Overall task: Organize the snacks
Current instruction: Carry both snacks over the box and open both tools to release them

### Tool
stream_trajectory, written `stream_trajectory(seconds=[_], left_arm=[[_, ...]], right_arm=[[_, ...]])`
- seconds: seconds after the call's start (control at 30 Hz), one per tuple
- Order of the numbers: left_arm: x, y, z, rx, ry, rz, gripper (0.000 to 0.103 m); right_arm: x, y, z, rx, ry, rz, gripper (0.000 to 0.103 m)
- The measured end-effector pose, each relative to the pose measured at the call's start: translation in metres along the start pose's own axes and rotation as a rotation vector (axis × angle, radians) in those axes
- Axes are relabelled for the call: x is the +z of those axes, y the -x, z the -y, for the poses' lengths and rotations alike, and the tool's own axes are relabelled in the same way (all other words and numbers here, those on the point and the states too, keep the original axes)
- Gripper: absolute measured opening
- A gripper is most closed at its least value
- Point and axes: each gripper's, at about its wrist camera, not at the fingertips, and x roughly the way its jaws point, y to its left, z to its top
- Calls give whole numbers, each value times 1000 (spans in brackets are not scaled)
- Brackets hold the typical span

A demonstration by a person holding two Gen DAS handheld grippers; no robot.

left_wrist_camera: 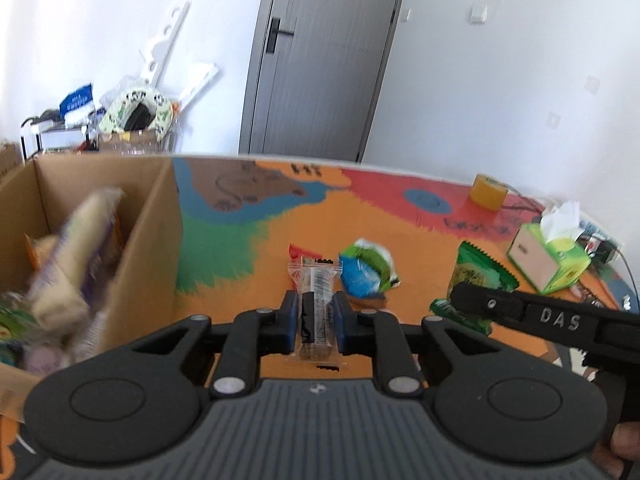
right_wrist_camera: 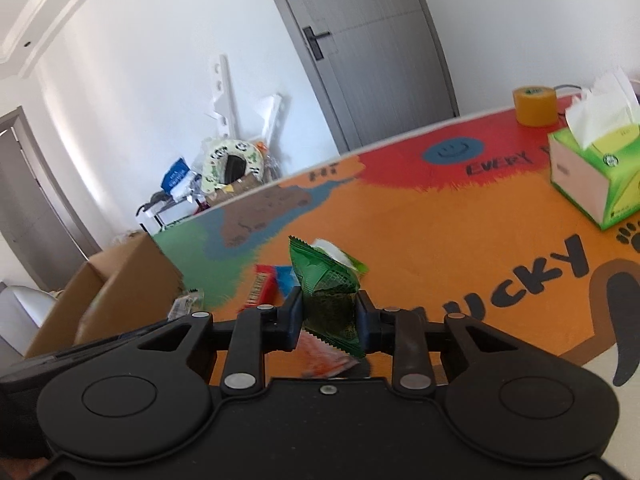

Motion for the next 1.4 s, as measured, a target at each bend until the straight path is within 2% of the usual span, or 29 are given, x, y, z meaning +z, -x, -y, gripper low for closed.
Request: stream_trajectory(seconds=[0.27,0.6,1.0,1.4], left_arm=[[17,36,-16,14,13,91,17],[32,62,-47,59,38,147,17],[38,72,-93,128,84,158,17],[46,66,-148,192,174,146,18]], right_arm=[[5,9,-28,50,27,27,28],[11,6,-60,117,63,45,28],[14,-10,-98,171,108,38,28],[17,-23,-134,198,160,18,28]])
